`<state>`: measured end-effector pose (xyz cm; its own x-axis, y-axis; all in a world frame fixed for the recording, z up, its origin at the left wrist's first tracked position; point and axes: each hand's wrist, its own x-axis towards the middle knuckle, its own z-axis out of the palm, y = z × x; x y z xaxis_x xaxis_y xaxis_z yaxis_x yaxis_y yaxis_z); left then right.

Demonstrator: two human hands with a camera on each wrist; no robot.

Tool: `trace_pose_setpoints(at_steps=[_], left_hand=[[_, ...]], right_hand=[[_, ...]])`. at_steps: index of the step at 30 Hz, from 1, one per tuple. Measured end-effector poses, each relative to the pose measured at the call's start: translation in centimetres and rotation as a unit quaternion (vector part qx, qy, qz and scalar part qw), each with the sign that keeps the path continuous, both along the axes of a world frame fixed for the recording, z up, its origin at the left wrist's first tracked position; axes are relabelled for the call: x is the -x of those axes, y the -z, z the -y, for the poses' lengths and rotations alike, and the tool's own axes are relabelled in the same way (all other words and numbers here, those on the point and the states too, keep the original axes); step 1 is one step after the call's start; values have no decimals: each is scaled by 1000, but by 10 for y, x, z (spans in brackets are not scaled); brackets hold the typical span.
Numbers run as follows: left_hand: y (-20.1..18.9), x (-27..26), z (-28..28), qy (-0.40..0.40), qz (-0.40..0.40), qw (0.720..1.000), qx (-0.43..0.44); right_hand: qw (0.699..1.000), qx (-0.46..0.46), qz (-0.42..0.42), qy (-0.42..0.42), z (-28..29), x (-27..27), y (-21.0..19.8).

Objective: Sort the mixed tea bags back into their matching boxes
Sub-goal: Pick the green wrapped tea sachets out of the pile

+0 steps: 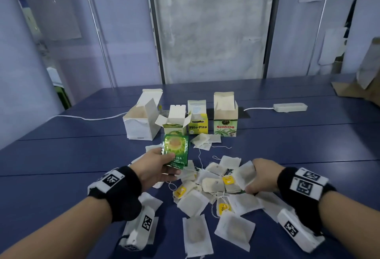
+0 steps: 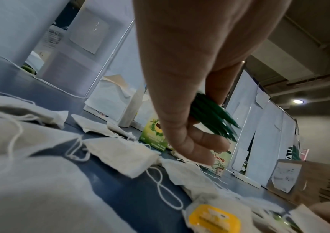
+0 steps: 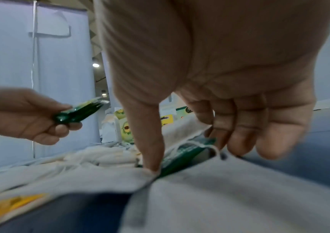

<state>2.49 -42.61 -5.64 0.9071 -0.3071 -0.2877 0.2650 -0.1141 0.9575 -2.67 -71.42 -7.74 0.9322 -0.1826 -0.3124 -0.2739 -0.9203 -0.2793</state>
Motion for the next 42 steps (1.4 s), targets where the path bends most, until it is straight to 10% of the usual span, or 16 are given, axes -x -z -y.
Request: trace_pose_setpoints(at_steps=[11,16,22,30,38,42], left_hand=[[-1,-2,-20,-37,-13,999,33],[1,-6,-16,-52,-20,996,68],[-5,-12,-3,-28,-30,987,153],[-6,-46,6,-36,26,980,191],[-7,-91,-25,-104,89,969,204],[-27,-111,-27,-158,163,960,166]], right_hand=[[987,-151,61,-2,1,-12,-27],[977,-62,200,30,5,-20,-47],[845,-437,269,149,-23,-39,-50],[750,-607,220,140,-109,-96,-30],[745,-645,172,13,-161,-149,-33],[816,-537,212,-43,-162,-169,-57]])
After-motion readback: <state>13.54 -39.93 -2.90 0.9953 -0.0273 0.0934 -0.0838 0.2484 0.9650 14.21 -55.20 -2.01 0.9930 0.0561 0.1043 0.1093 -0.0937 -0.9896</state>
